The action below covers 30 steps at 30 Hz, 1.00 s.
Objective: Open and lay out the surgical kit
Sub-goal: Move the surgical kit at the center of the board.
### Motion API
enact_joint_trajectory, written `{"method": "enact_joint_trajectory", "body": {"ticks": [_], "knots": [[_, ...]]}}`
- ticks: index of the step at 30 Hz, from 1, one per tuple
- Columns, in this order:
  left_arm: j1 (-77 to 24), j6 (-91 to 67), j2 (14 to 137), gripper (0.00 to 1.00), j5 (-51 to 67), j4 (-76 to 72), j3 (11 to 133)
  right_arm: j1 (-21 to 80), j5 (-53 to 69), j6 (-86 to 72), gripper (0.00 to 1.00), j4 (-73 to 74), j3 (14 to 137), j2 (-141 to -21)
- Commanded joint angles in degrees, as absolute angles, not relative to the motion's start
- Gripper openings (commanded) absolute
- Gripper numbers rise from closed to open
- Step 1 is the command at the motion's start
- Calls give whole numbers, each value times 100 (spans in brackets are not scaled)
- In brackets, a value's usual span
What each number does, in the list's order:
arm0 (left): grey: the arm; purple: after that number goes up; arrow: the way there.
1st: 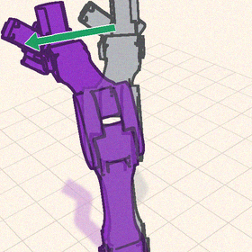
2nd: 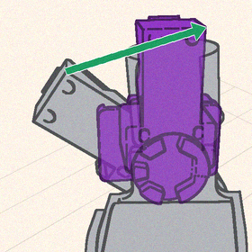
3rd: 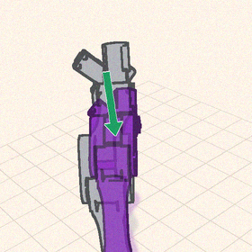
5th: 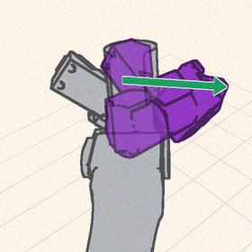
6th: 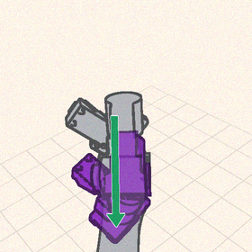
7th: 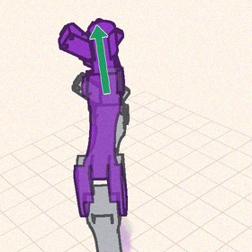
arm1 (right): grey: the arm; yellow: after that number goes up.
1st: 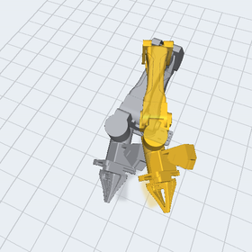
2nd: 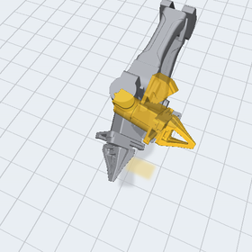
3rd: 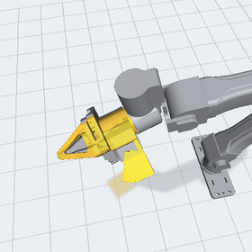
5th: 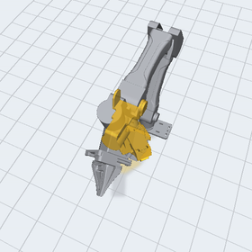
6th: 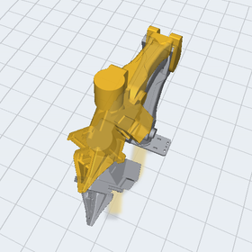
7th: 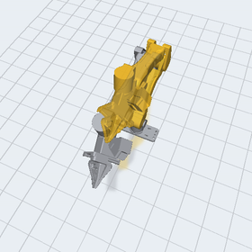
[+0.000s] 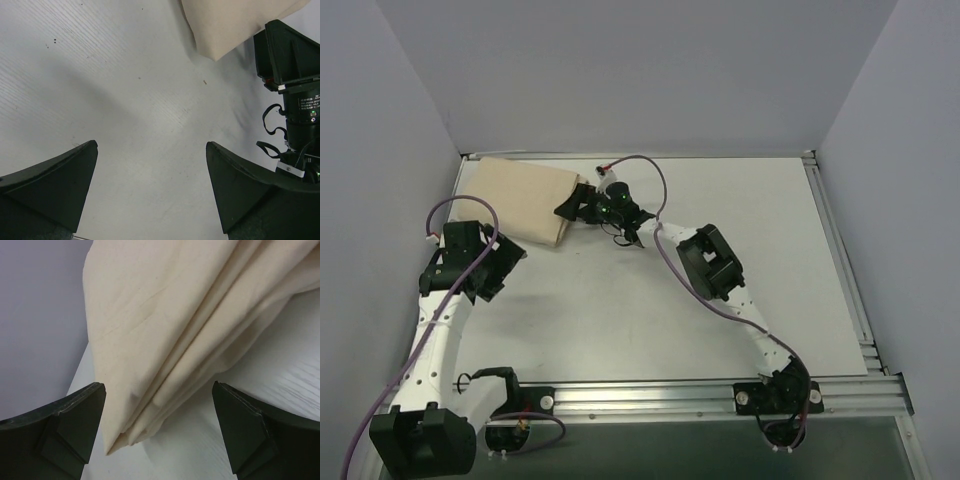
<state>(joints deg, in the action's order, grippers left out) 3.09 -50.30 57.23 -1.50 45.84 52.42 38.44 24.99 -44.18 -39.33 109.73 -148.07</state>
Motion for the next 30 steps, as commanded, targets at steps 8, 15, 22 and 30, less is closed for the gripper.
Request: {"method": "enact_joint_trajectory", "body": {"ticks": [8,15,22,30], "knots": [[325,-4896,5607,100,-132,4280,5273,3973,2233,-4632,75,-3569,12768,-15749],[325,-4852,5704,84,-132,4228,5309,3885,1653,-4720,4,-3673,12439,-15654],[290,-4860,6099,61,0,3982,5291,3578,932,-4746,0,-4815,9420,-13952],[88,-5132,6994,29,246,3393,5229,3156,870,-5062,0,-6255,6156,-12377]]}}
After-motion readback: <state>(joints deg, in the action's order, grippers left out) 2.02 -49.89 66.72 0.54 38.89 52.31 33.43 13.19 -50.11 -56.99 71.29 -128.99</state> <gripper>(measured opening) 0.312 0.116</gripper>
